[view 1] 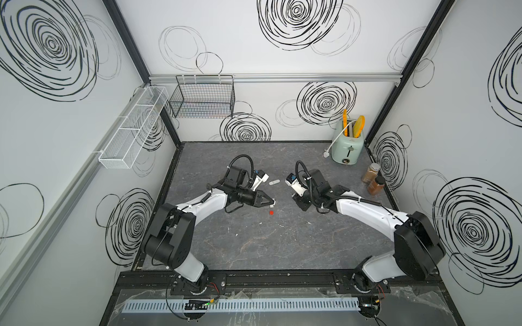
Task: Close the usb drive cover
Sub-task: Pick up the USB drive from the center of the board, then close the cover of the USB drive.
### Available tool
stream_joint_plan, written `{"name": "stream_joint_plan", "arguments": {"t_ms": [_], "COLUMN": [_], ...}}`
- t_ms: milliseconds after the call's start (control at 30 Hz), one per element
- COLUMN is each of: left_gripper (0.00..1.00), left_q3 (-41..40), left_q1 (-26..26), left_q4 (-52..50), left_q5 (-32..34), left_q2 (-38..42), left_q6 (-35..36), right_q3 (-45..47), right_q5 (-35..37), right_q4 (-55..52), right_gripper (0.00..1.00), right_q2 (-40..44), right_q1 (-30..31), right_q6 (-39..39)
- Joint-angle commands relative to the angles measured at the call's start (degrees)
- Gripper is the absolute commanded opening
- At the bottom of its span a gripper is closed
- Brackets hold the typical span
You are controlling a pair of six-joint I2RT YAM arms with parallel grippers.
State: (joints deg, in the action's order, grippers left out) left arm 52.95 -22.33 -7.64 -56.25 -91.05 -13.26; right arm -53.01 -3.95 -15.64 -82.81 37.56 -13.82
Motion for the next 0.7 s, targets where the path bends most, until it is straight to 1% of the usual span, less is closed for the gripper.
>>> {"name": "stream_joint_plan", "arguments": {"t_ms": [0,100,200,367,667], "left_gripper": [0.00,0.00,0.00,0.00,0.00], "left_q3": [0.5,-0.1,-0.6,-0.6,-0.3], "left_q1": [-0.9,-0.9,-1.0,-1.2,-1.9], "left_q4": [0.2,0.8,1.8,1.0,-0.4], "left_q5": [-2.1,-2.4,-2.9,-2.2,-1.0], "left_q2": [-0.1,0.6,0.6,0.5,-0.2], "left_q6": [1.8,1.6,0.9,1.9,3.2], "right_q3": [3.4,5.7,7.8,9.2,13.4], "right_q5": [0.1,0.9,-0.5,-0.6,-1.5], "right_q4": [7.0,9.7,12.6,14.5,17.9], "right_gripper": [0.00,0.00,0.00,0.00,0.00], "right_q2": [2.8,3.9,4.5,5.2,9.3], "right_q1": [4.0,6.1,6.9,7.7,10.3], "right_q6": [-10.0,-13.2,-15.7,-18.3,-25.8]}}
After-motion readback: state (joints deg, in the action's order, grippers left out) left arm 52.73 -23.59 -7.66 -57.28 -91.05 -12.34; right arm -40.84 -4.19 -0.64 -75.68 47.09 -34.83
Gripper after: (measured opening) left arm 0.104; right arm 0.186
